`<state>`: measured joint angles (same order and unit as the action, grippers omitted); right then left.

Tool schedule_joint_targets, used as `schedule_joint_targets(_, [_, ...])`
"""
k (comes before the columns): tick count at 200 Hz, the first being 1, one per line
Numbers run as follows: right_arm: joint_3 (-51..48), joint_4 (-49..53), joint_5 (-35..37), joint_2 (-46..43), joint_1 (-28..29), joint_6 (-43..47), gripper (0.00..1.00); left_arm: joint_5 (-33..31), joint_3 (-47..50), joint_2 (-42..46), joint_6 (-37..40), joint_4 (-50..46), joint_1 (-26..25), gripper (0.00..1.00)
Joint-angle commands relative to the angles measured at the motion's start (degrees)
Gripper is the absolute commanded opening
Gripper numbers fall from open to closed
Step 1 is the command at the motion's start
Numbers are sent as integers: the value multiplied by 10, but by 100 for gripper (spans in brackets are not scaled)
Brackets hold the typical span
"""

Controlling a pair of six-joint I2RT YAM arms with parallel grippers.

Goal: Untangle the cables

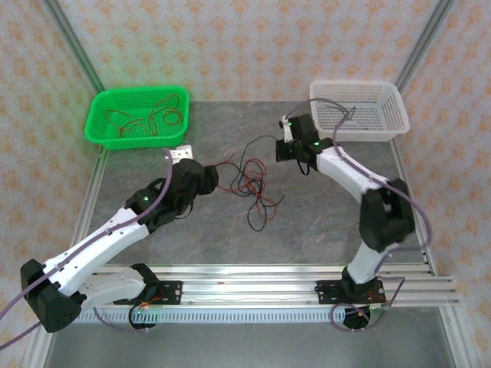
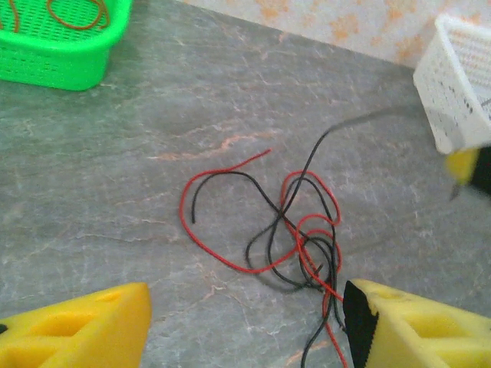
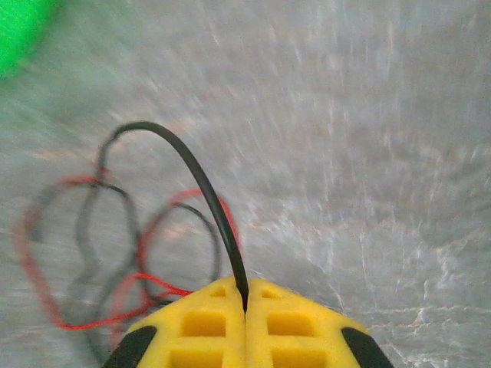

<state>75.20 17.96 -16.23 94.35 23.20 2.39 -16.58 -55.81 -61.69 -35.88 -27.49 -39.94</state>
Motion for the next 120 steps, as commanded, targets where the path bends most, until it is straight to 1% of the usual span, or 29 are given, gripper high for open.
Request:
schedule_joint_targets(1, [-8,7,-47,-84,0,-16,0,-57,-22,-17,31,32,-27,68])
schedule_joint_targets(25, [-19,7,-87,-154,0,-27,0,-84,-24,-34,47,61,-51,68])
schedule_joint_targets(44, [-11,14,-115,-196,0,-31,0,-83,-26,-48,64,96,-63,68])
schedule_joint_targets(73, [23,30,-129,-230,0,-40,0,-57,-28,-87,95,157,-69,69])
schedule_joint_targets(94, [48,38,-146,-253,0,-46,0,-42,-36,-135,109,199,-74,69])
schedule_joint_targets(105, [59,41,-150,-261,1,-49,0,-47,-49,-165,115,210,-79,69])
schedule_joint_targets(120, [77,48,-152,-264,0,-51,0,-73,-71,-207,117,214,-84,69])
